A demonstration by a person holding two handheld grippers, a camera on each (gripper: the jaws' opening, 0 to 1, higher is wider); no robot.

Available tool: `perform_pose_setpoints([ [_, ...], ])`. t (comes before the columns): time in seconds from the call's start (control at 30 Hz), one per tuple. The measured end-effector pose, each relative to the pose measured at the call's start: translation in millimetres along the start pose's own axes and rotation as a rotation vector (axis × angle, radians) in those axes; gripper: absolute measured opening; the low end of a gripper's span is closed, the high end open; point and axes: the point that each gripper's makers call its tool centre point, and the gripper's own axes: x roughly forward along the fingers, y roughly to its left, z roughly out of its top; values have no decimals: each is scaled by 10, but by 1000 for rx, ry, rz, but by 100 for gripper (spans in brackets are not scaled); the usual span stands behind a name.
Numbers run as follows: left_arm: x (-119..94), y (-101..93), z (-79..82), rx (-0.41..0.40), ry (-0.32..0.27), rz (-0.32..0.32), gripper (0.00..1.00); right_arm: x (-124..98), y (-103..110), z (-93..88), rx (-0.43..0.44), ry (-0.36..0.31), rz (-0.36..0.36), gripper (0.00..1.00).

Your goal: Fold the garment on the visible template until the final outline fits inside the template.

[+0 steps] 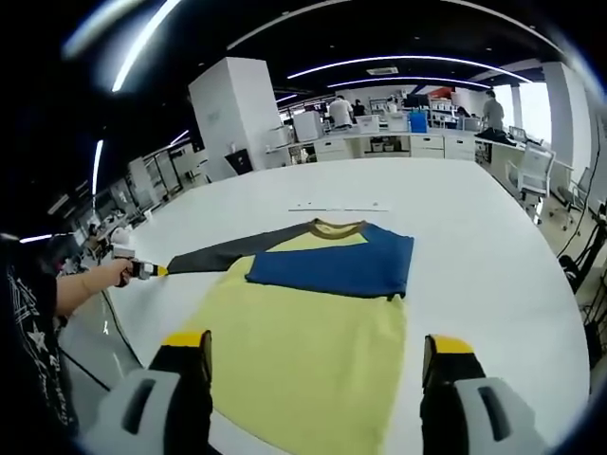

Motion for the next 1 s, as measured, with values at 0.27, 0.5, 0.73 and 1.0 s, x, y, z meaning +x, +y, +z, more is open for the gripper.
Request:
perform_pose_setpoints([
  [0.27, -25, -45, 68, 39, -40, 6, 1, -30, 9, 23, -16, -6, 2, 93],
  [0.5, -23, -130, 232, 109, -86, -25, 1, -57, 6, 21, -23, -13, 1, 95],
  [0.73, -113, -409, 426, 138, -136, -58, 1, -76, 2, 3, -40, -7, 4, 99],
  [1.0, -65, -696, 610, 173, -166, -106, 1, -102, -11, -17, -37, -10, 9, 99],
])
